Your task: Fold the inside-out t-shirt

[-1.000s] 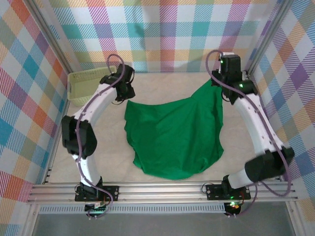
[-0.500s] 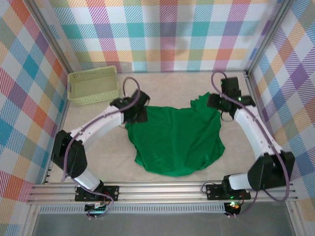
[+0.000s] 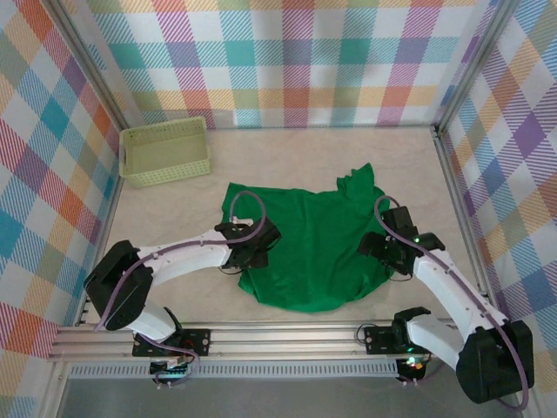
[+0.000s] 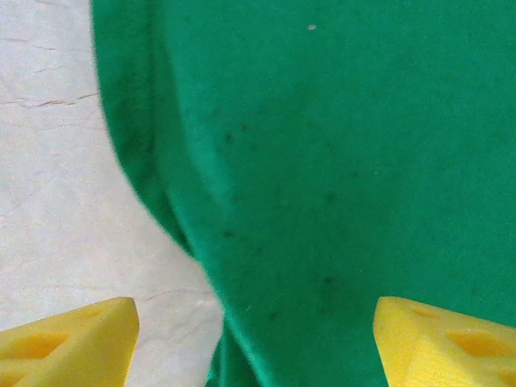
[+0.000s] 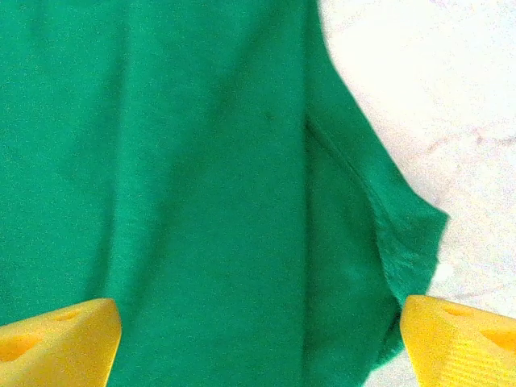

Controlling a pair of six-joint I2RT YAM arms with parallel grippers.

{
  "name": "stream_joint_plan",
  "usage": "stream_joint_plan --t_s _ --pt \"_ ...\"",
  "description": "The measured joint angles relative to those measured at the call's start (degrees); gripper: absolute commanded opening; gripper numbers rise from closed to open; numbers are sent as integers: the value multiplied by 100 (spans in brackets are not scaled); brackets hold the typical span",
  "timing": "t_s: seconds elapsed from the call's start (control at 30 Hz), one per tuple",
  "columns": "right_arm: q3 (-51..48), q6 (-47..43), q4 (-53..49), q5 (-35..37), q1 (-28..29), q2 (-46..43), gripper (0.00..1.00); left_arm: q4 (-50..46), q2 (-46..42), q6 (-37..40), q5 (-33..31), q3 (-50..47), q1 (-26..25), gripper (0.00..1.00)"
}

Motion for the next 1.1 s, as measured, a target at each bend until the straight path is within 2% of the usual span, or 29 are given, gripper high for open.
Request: stream_joint_plan --t_s 0.07,0.17,0.47,0.63,0.87,1.1 --pt "-199 186 4 17 0 -98 87 232 129 -81 79 -74 -2 68" --pt "-463 424 90 -37 7 -122 75 417 363 -173 144 -92 -2 59" --pt "-623 560 555 -428 125 273 26 693 492 -297 140 -96 -2 27" --pt "-621 505 570 -404 151 302 0 817 494 -319 184 -122 -2 10" --pt "-267 354 114 -105 151 -310 0 828 59 -328 203 -186 -2 0" --pt "734 46 -651 400 155 -850 0 638 -1213 -352 -55 -186 -13 0"
